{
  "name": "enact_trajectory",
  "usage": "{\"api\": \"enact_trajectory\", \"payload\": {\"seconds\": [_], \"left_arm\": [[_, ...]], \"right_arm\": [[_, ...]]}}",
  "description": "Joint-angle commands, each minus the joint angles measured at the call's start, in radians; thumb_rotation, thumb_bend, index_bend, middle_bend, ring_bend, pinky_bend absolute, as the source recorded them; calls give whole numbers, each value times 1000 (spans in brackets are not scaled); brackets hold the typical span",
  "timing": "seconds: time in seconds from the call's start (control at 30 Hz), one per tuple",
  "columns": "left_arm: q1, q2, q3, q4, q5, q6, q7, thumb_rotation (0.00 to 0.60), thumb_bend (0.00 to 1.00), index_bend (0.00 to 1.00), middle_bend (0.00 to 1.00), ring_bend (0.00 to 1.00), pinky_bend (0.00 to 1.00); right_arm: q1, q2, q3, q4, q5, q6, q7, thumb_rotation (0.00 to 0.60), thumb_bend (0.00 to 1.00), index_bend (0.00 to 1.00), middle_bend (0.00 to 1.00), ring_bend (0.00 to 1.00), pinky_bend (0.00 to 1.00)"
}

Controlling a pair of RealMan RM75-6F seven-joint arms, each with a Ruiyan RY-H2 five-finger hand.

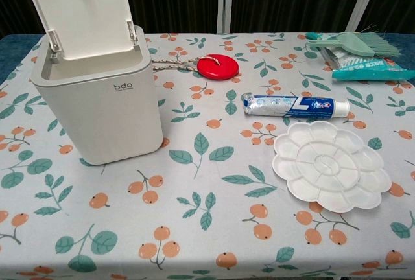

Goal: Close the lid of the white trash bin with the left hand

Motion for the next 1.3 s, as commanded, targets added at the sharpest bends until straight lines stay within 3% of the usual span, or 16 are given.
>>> {"api": "enact_trajectory", "payload": {"seconds": [0.03,0.27,0.47,0.77,0.93,1.1,1.3], "left_arm": [[8,-4,-10,11,-3,10,-19,600,20,108,122,19,119],[3,3,-15,-5,14,7,-49,600,20,108,123,19,119],[-38,47,-30,-75,43,-28,-168,600,20,108,123,19,120],[-174,138,-110,-176,57,-142,-339,600,23,105,122,20,127],[-258,157,-163,-186,3,-245,-554,598,170,105,140,59,202],[-331,183,-193,-207,-27,-359,-869,490,213,130,214,115,249],[-407,203,-201,-197,-28,-468,-1009,392,194,140,220,137,253]], "right_arm": [[0,2,0,-4,-2,1,-3,600,247,0,0,0,0],[0,7,-1,-7,1,-2,-4,600,246,0,0,0,0],[-2,10,-6,-8,-6,0,-6,600,247,0,0,0,0],[-1,7,-4,2,0,-4,-4,600,247,0,0,0,0],[0,8,-3,4,3,-6,-4,600,247,0,0,0,0],[-1,8,-3,8,6,-8,-1,600,246,0,0,0,0],[-1,4,-3,18,9,-13,7,600,247,0,0,0,0]]}}
